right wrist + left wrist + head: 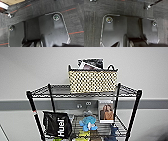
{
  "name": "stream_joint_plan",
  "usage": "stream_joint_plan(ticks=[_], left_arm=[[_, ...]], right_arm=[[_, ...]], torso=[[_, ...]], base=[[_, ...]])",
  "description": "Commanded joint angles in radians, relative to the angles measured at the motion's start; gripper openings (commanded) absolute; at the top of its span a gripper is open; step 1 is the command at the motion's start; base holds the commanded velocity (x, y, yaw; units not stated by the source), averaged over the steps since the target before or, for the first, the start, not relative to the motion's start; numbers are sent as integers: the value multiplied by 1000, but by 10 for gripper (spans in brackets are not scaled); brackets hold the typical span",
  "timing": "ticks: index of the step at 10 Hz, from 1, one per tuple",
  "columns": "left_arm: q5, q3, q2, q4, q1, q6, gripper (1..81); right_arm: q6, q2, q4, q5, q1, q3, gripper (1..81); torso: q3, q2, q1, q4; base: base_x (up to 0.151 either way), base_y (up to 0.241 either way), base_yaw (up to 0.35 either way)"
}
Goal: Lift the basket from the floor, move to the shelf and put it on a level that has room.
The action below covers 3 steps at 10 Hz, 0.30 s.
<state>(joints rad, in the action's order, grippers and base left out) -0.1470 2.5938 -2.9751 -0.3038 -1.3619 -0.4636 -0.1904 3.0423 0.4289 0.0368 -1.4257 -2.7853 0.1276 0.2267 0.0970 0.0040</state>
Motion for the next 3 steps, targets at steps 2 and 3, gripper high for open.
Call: stream_joint_plan(ticks=[2, 3], left_arm=[[-45, 103, -78, -26, 30, 6, 811], [-43, 120, -87, -26, 22, 6, 811]], right_arm=[[-3, 17, -7, 14, 15, -8, 811], [-6, 26, -10, -11, 6, -12, 811]], torso=[[0, 0, 0, 0], [0, 0, 0, 0]], base=[[0, 0, 0], [0, 0, 0]])
